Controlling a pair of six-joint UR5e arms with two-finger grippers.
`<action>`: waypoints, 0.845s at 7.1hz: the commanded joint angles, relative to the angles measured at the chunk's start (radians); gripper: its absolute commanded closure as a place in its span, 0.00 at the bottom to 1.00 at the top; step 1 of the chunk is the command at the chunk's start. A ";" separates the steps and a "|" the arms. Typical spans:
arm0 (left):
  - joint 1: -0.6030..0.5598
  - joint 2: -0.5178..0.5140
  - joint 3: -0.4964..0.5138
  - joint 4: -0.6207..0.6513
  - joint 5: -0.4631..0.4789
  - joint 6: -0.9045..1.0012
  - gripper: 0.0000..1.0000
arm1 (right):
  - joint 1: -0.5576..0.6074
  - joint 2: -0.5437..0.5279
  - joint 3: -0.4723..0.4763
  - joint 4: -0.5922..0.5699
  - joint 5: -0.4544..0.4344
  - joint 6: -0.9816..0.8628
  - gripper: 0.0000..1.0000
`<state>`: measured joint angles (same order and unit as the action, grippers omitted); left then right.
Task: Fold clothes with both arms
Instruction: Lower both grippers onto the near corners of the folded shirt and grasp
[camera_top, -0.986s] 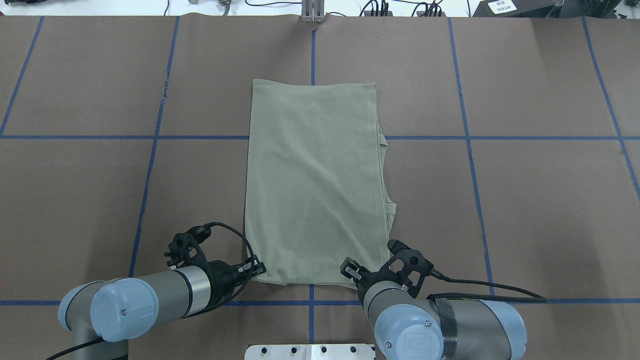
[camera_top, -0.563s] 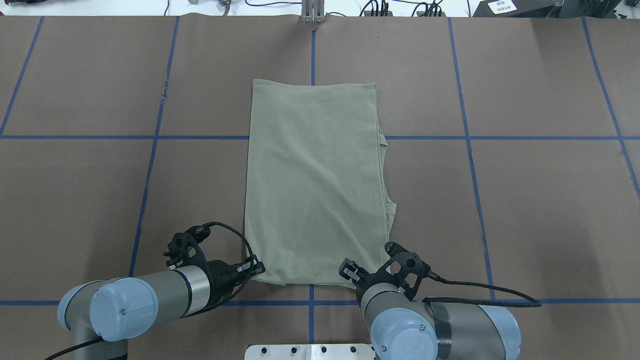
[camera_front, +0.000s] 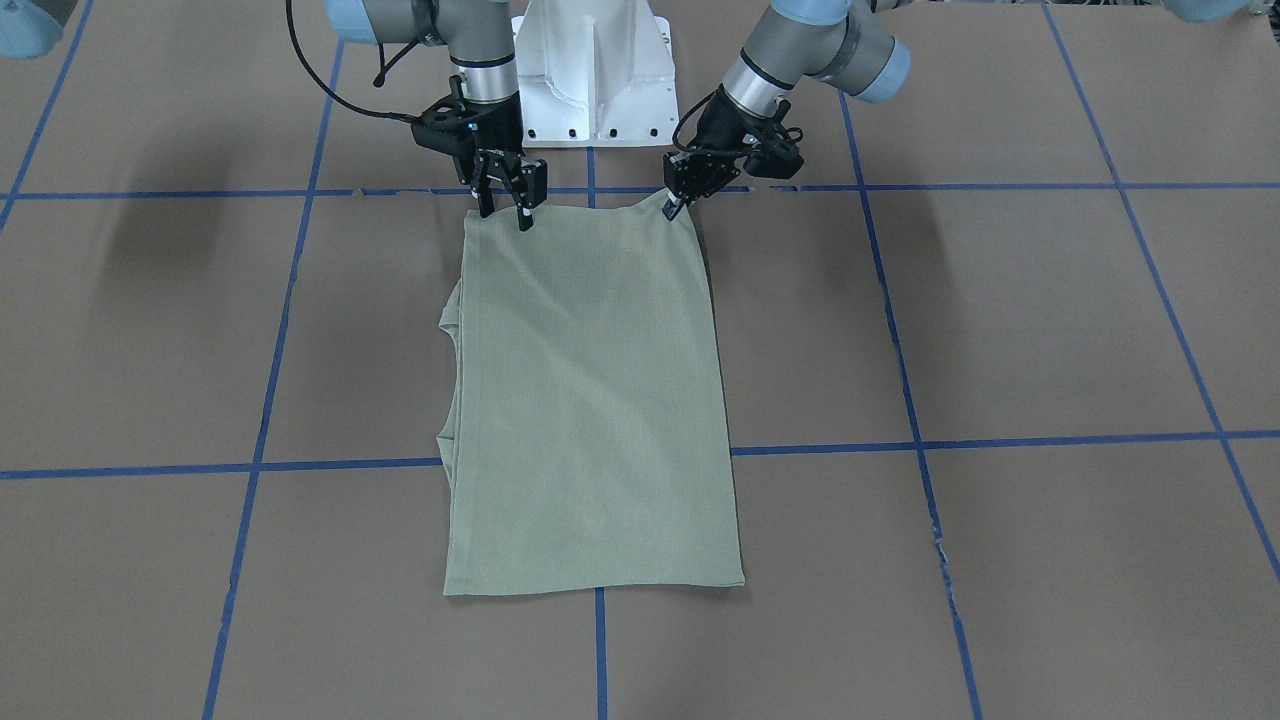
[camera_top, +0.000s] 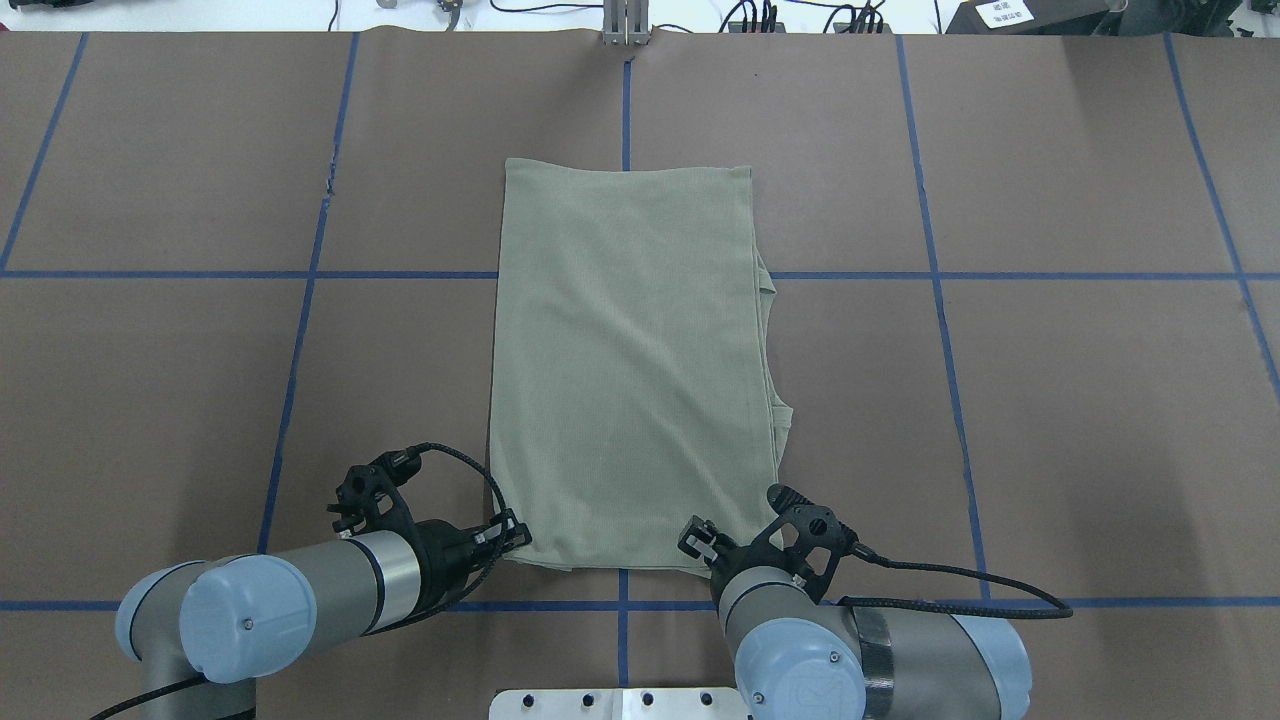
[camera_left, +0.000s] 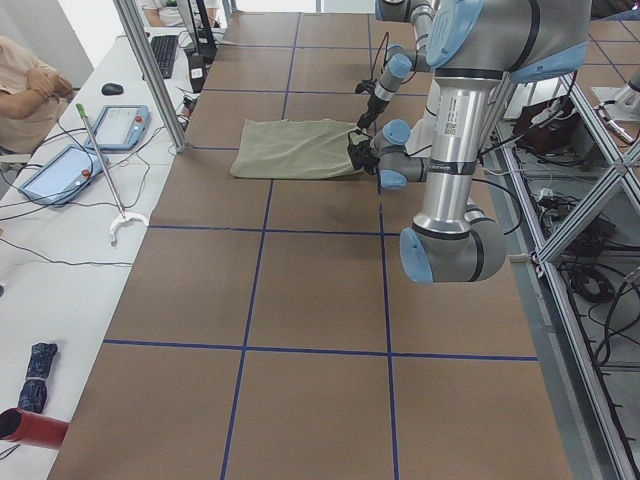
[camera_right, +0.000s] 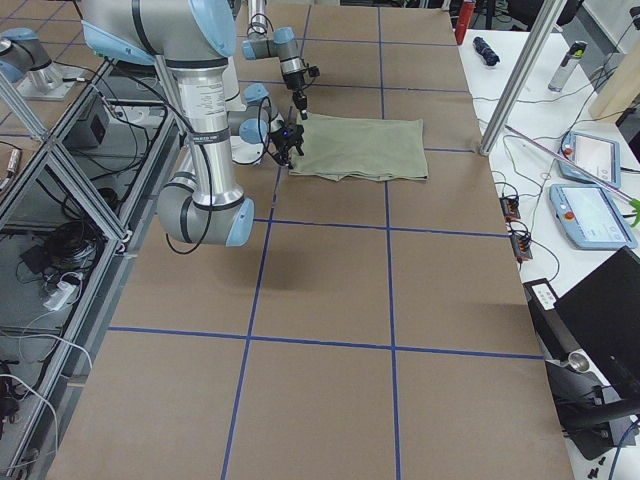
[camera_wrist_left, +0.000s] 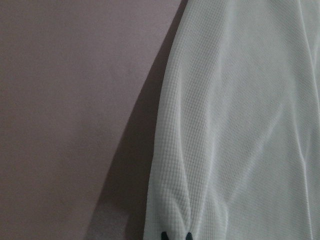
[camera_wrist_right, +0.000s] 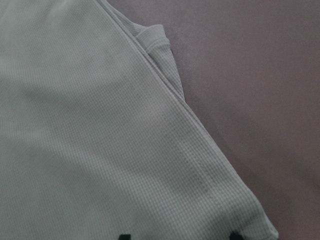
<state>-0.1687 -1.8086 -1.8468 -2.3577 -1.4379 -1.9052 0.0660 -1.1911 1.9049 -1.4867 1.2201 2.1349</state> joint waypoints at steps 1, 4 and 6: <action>0.000 0.000 0.000 0.000 0.001 0.000 1.00 | 0.000 0.022 -0.020 0.000 -0.019 0.016 0.47; 0.000 -0.002 0.000 0.000 0.001 0.000 1.00 | 0.011 0.041 -0.004 -0.001 -0.019 0.030 1.00; 0.000 0.011 -0.038 0.002 -0.004 0.003 1.00 | 0.015 0.036 0.032 -0.009 -0.022 0.030 1.00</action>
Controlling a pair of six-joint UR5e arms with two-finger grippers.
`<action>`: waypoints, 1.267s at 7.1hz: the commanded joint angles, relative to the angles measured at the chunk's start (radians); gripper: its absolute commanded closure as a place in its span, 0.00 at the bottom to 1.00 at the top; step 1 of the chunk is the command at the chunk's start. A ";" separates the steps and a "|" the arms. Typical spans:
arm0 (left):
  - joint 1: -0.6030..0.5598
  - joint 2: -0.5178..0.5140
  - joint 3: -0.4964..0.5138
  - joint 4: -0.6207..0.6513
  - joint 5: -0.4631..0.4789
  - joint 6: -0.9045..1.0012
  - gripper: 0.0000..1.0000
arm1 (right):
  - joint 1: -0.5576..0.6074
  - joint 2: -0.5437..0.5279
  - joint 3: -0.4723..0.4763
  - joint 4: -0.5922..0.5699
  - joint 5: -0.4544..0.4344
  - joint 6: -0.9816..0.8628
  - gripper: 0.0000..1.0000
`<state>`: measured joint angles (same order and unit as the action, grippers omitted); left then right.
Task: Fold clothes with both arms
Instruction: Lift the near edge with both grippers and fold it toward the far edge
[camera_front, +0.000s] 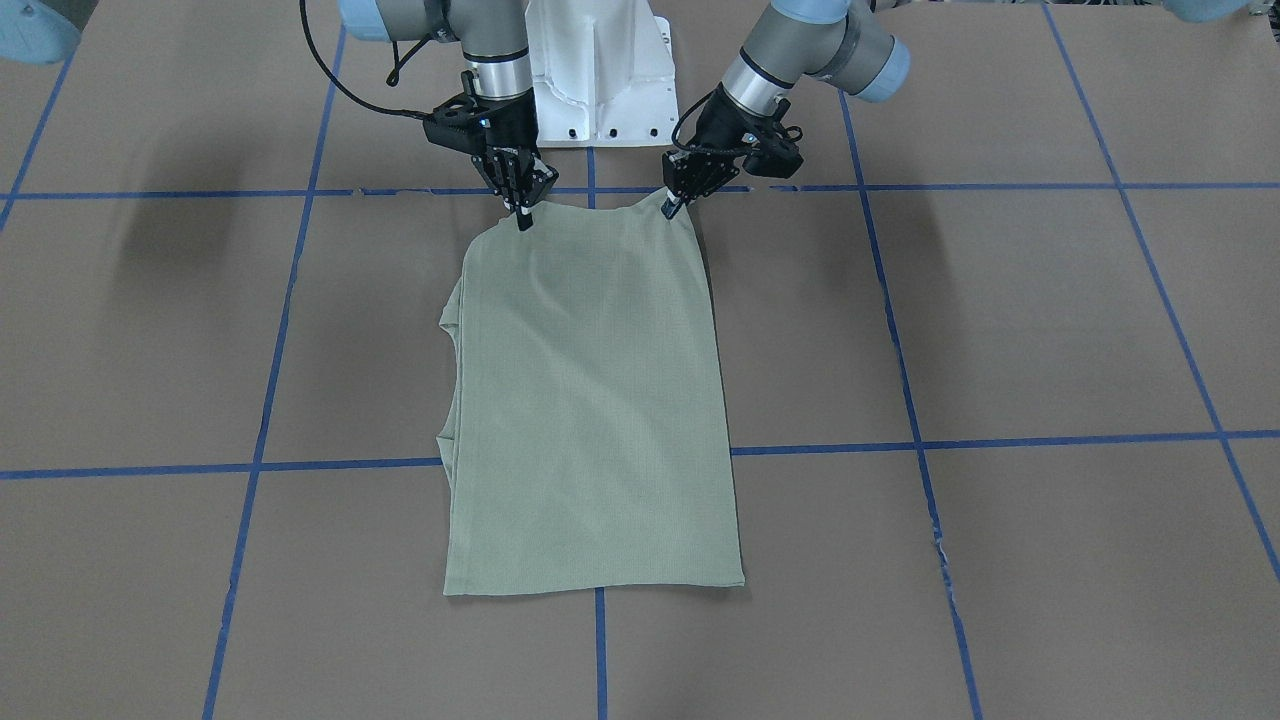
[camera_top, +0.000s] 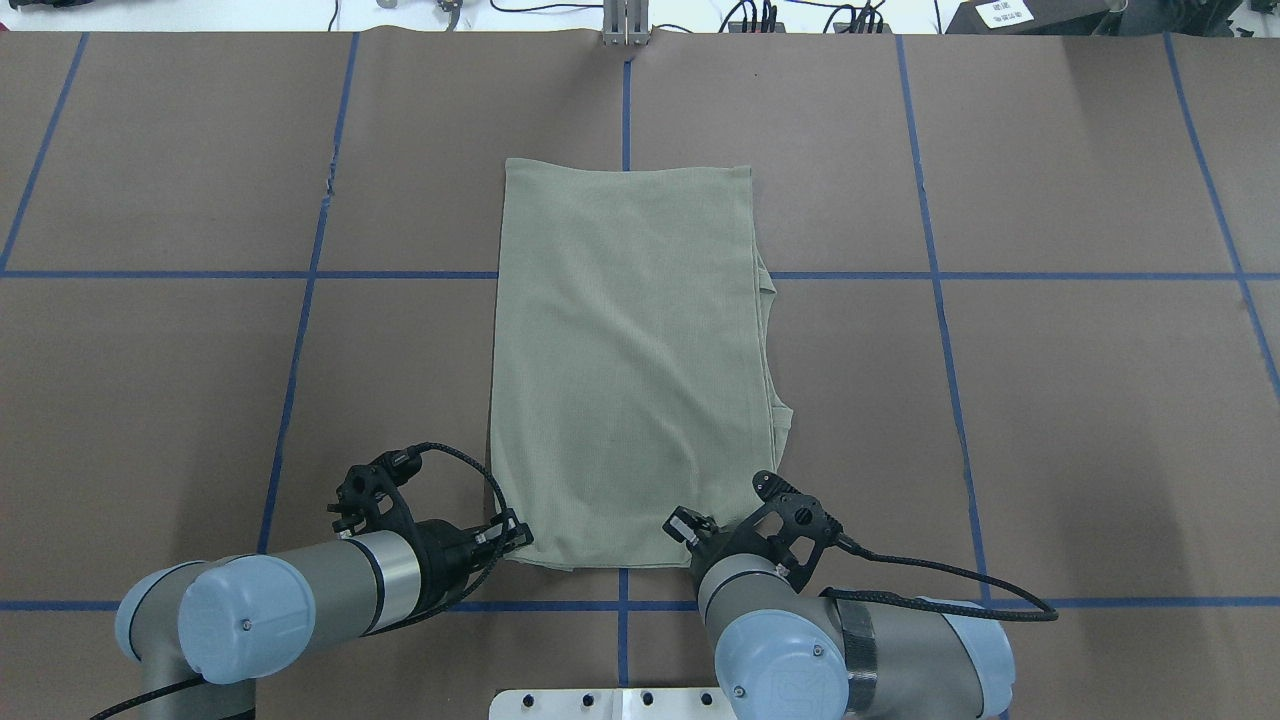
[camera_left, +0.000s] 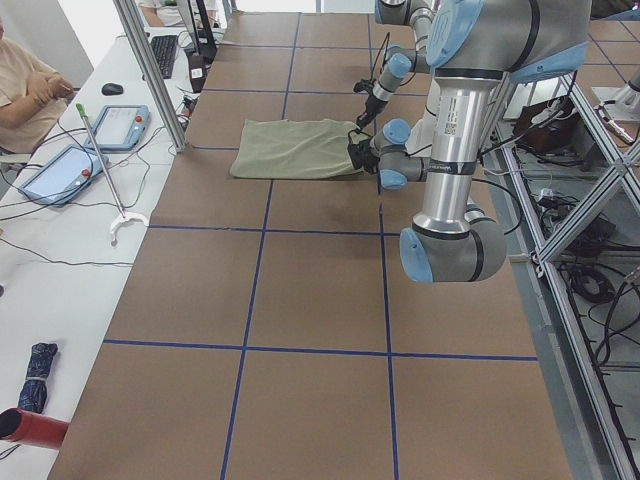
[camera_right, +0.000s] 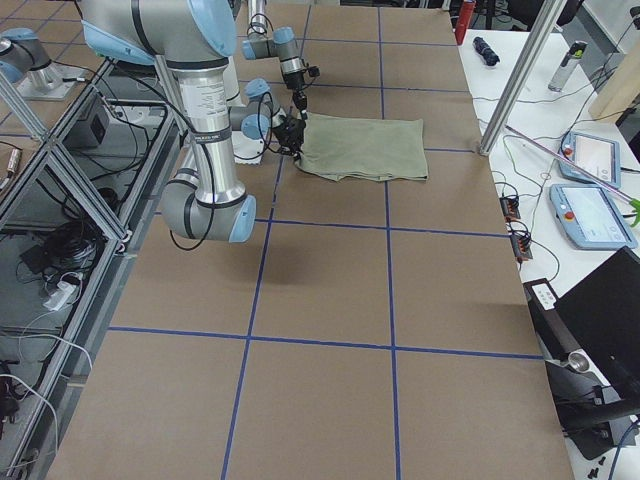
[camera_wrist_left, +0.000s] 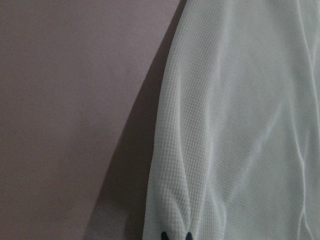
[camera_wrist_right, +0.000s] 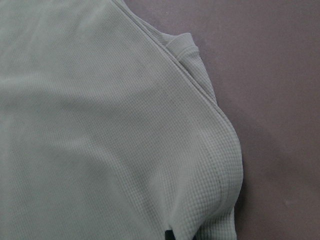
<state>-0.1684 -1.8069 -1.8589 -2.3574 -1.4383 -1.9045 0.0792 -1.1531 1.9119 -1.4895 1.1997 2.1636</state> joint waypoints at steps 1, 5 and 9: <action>-0.003 0.020 -0.108 0.056 -0.007 0.048 1.00 | 0.005 -0.011 0.086 -0.014 0.000 -0.001 1.00; -0.002 0.023 -0.589 0.544 -0.134 0.055 1.00 | -0.058 0.034 0.470 -0.430 0.015 -0.005 1.00; -0.110 -0.080 -0.361 0.546 -0.140 0.200 1.00 | 0.100 0.148 0.197 -0.308 0.020 -0.150 1.00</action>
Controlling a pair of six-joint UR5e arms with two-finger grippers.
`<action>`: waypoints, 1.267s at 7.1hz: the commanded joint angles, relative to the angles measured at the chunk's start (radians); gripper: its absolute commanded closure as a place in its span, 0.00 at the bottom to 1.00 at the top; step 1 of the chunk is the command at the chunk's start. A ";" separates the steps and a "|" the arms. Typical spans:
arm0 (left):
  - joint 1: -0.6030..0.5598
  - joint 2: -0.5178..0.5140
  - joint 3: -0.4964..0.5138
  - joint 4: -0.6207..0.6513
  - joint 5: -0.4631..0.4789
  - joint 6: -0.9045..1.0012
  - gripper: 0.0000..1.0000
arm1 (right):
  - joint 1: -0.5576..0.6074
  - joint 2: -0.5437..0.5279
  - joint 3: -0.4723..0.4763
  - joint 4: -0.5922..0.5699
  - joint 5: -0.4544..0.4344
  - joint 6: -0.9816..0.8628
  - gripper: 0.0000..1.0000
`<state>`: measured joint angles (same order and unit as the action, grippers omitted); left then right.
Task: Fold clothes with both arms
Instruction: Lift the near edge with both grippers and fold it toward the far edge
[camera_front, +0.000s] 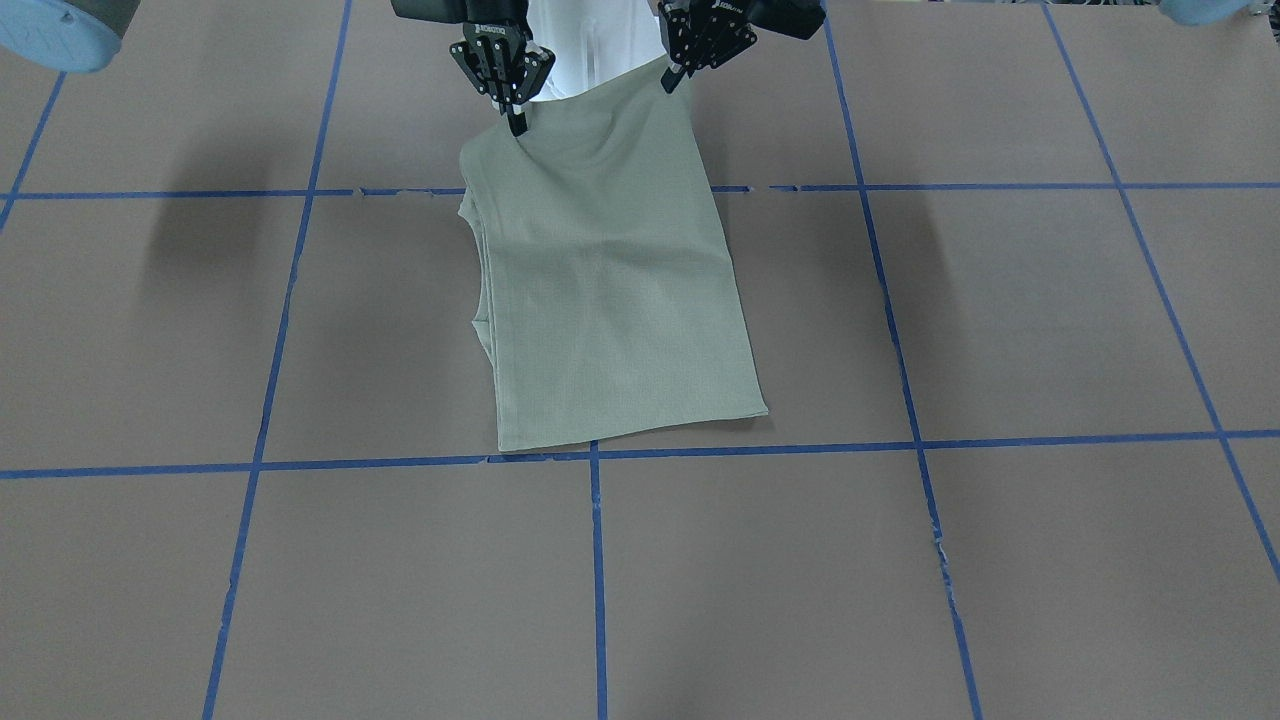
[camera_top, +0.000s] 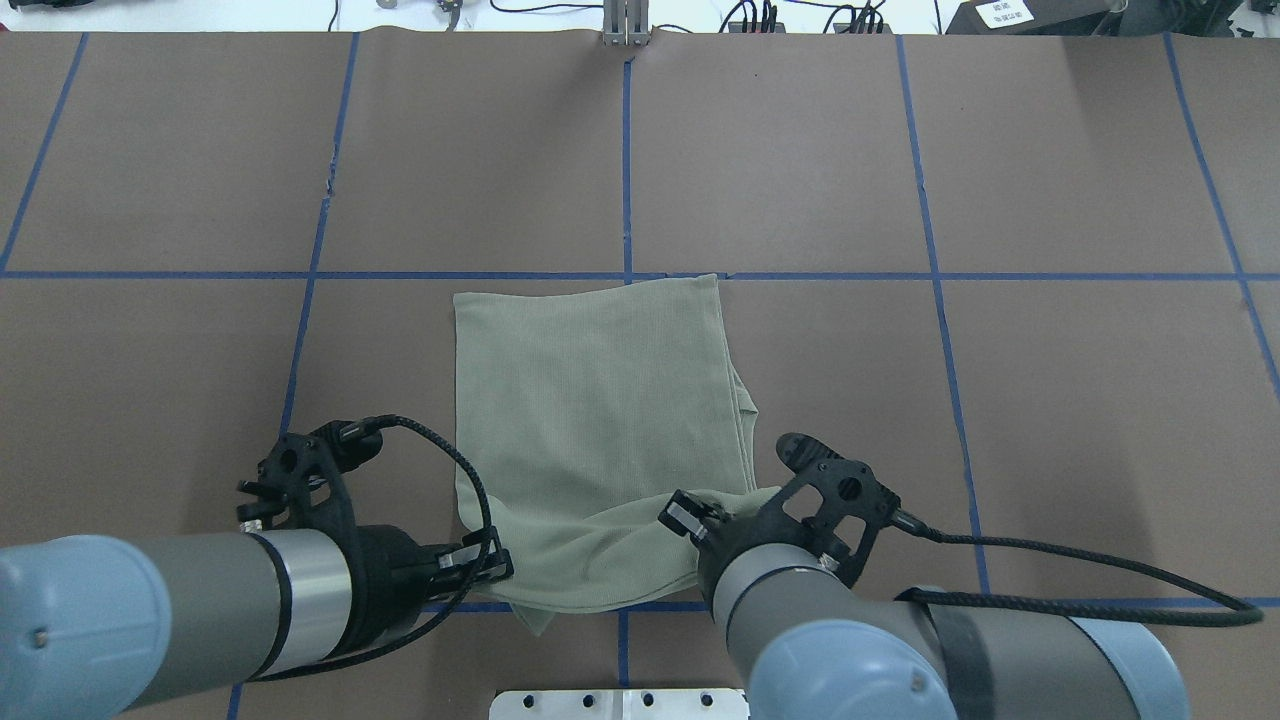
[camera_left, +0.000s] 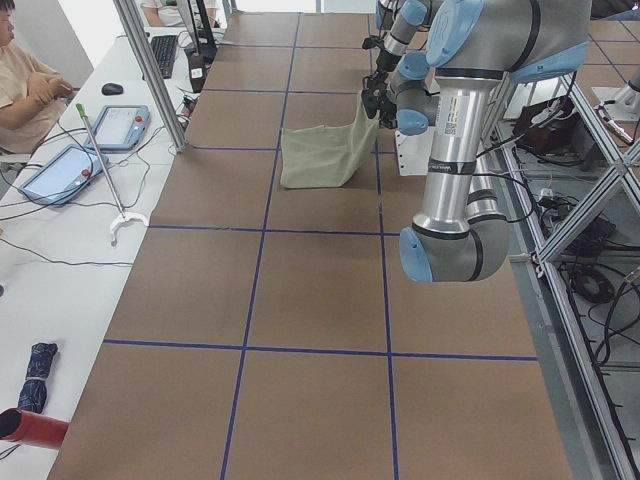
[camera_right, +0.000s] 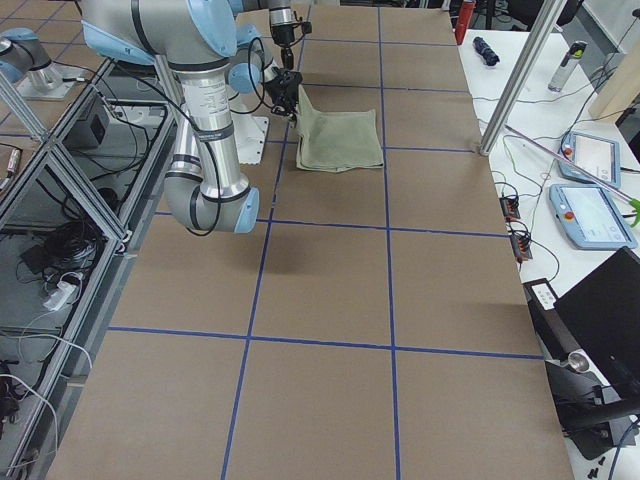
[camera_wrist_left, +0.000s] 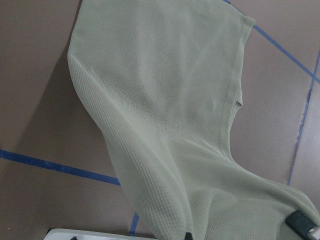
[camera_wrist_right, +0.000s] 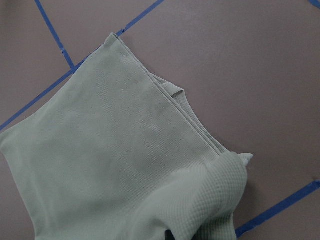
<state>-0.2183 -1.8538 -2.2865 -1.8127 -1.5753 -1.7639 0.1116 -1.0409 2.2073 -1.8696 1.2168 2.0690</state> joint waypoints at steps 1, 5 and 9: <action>-0.123 -0.062 0.137 0.000 -0.005 0.113 1.00 | 0.135 0.050 -0.189 0.163 0.033 -0.120 1.00; -0.288 -0.151 0.391 -0.031 -0.005 0.240 1.00 | 0.236 0.151 -0.495 0.352 0.095 -0.217 1.00; -0.316 -0.174 0.570 -0.195 -0.005 0.290 1.00 | 0.273 0.180 -0.581 0.354 0.119 -0.268 1.00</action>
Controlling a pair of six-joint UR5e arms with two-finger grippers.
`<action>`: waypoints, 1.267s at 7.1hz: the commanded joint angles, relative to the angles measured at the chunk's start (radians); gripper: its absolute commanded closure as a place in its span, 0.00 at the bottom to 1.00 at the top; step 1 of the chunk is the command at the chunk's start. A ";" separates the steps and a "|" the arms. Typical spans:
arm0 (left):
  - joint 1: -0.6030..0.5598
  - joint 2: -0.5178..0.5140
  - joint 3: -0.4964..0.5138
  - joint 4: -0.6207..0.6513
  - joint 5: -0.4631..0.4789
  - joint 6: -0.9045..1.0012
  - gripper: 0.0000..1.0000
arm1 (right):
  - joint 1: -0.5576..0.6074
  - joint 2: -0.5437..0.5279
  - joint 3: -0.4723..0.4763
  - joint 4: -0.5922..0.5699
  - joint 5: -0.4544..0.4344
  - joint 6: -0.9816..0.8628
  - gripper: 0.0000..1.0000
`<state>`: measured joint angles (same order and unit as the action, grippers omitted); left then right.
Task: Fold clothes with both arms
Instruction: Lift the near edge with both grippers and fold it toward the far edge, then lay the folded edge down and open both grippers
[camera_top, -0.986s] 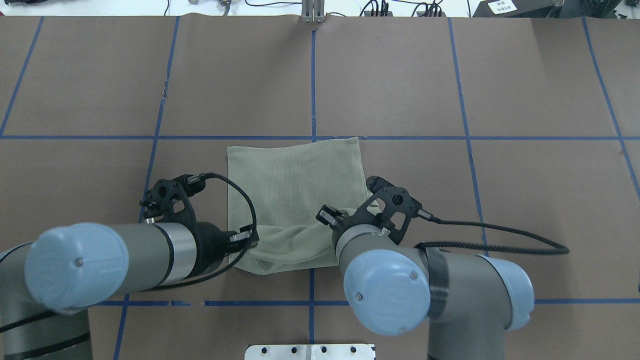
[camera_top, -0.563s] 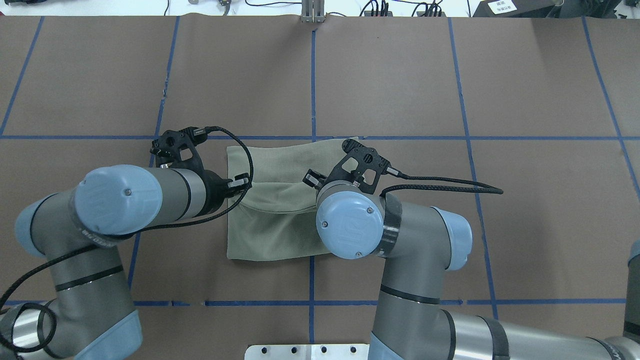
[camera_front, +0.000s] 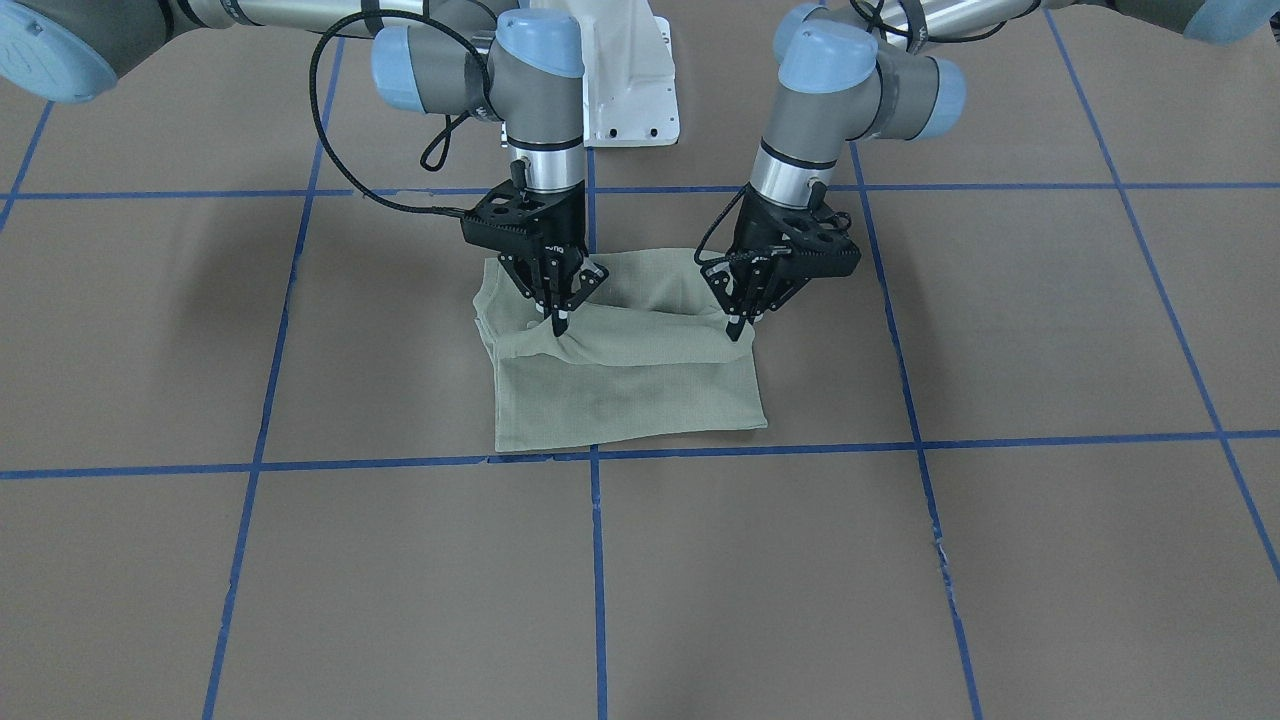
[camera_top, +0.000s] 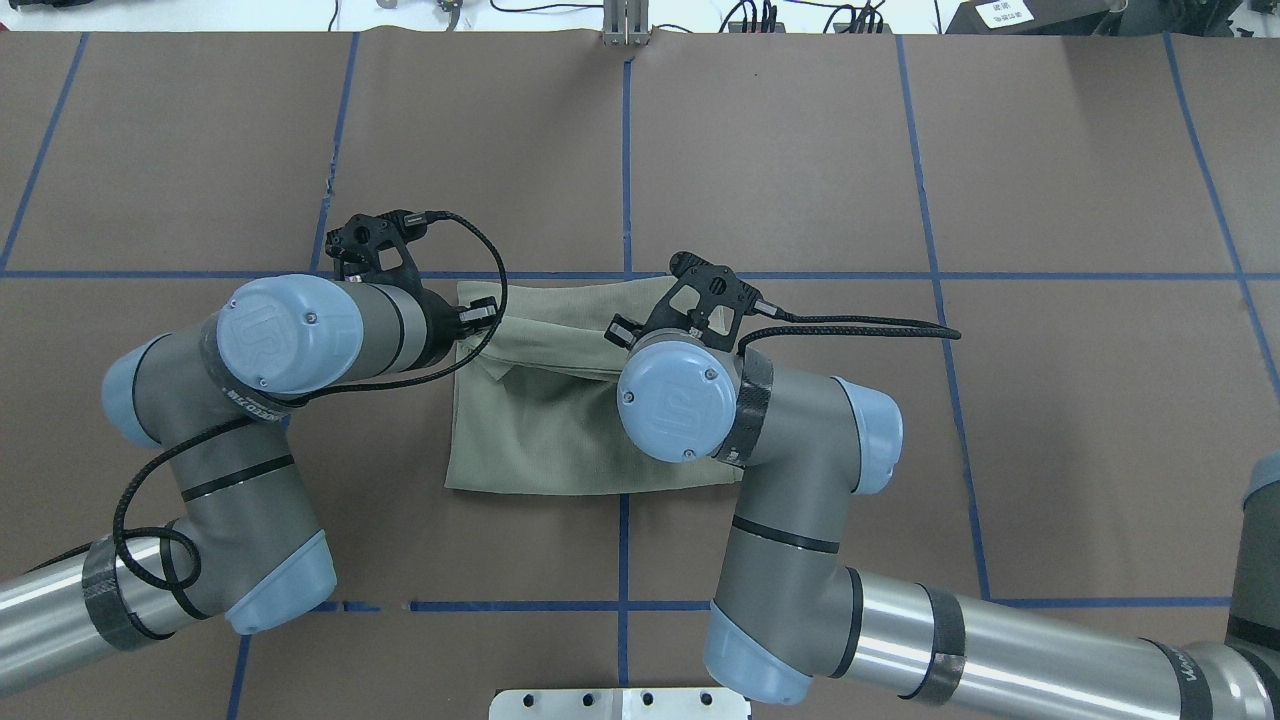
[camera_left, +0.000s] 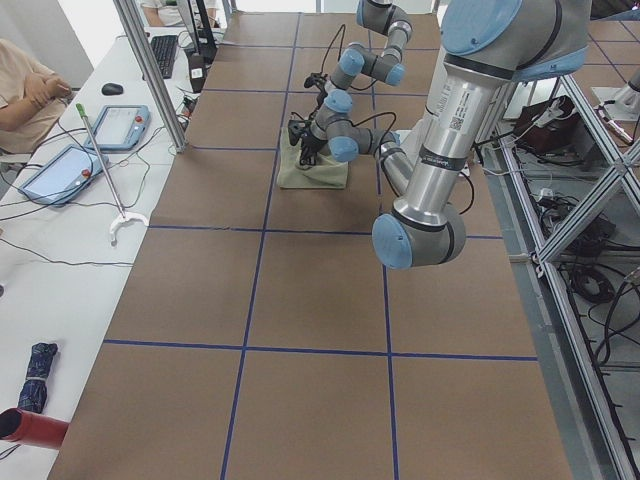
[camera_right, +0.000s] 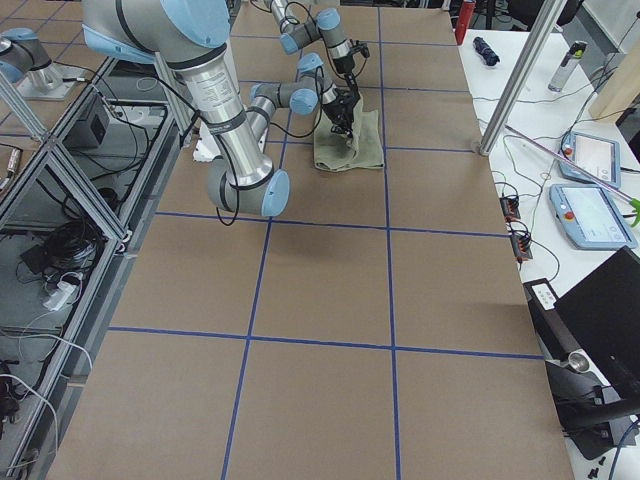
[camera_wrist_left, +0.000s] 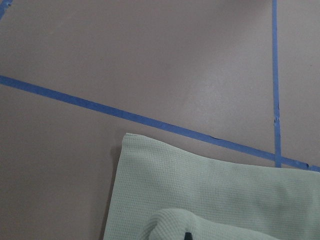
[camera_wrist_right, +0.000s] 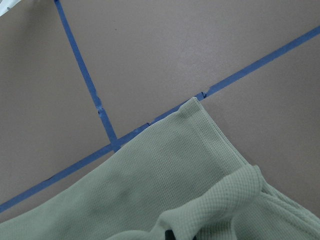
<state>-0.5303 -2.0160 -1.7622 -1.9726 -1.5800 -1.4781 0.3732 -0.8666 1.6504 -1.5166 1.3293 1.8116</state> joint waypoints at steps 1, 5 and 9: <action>-0.002 -0.026 0.065 -0.037 0.000 0.016 1.00 | 0.016 0.017 -0.033 0.001 0.013 -0.015 1.00; -0.075 -0.033 0.055 -0.035 -0.143 0.261 0.00 | 0.058 0.061 -0.095 0.064 0.080 -0.185 0.00; -0.194 -0.007 0.053 -0.037 -0.282 0.473 0.00 | -0.052 0.051 -0.029 0.053 0.040 -0.199 0.00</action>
<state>-0.7134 -2.0288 -1.7087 -2.0089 -1.8546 -1.0230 0.3894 -0.8113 1.6228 -1.4629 1.4250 1.6131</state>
